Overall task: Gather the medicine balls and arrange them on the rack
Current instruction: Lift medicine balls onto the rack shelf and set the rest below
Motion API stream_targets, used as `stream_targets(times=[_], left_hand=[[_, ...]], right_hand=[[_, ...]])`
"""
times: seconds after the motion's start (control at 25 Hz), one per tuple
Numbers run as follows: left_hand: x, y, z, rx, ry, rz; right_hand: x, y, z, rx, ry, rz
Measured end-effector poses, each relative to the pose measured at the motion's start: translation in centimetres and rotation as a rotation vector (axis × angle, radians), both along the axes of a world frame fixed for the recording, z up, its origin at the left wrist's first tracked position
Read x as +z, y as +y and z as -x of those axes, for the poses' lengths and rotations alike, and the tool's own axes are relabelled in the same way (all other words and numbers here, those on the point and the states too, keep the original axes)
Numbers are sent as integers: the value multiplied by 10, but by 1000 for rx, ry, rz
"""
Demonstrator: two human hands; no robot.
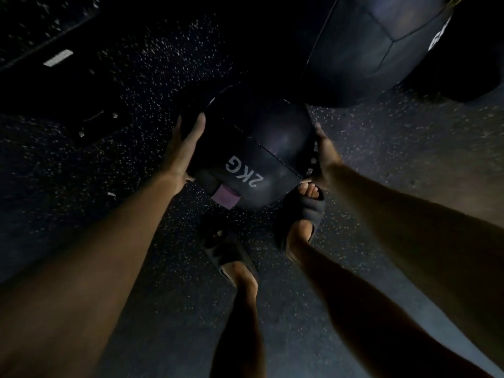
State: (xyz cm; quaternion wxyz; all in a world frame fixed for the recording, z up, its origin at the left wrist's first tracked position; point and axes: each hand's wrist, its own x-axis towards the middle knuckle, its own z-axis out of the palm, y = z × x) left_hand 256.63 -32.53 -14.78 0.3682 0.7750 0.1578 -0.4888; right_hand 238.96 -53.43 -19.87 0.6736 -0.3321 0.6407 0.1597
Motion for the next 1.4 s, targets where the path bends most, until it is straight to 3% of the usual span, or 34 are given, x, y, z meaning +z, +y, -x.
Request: stream_targets(times=[0.2,0.36,0.72,1.12,1.4], left_hand=[[18,1,29,111,-81,18],[74,13,59,181,-61,70],[286,67,99,225,-164,72],[538,134,91,206,-512,263],[668,184,81,190,-730,339]], right_hand=[[12,1,7,-72,-84,12],[70,3,32,-82,-95,31],[331,24,48,195,-94,259],[600,92,48,323,-411,652],[723,136,33,373,-658,864]])
